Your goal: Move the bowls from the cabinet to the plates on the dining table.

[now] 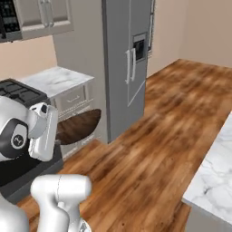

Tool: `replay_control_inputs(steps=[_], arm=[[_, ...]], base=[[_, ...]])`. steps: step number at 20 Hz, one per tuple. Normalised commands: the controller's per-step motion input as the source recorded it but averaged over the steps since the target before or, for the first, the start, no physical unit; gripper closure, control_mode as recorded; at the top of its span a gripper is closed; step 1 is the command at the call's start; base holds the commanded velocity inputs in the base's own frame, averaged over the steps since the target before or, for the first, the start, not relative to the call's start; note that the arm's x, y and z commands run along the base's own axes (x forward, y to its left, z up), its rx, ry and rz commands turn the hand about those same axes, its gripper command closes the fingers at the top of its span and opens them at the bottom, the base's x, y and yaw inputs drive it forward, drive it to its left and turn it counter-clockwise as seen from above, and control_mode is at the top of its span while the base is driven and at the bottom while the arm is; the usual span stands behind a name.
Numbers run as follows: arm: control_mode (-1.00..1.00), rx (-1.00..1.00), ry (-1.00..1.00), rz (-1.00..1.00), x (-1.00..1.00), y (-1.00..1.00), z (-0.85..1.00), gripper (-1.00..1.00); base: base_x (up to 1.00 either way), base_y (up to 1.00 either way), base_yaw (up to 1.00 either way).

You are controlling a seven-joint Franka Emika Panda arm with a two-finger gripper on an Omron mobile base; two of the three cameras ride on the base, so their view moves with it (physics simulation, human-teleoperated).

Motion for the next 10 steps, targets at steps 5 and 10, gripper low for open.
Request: replay_control_inputs(steps=[5,10], arm=[[1.00,0.00,0.00,0.00,0.00,0.00,0.00,1.00],[1.00,0.00,0.00,0.00,0.00,0.00,0.00,1.00]], base=[[0.62,0.00,-0.35],[1.00,0.00,-0.33]])
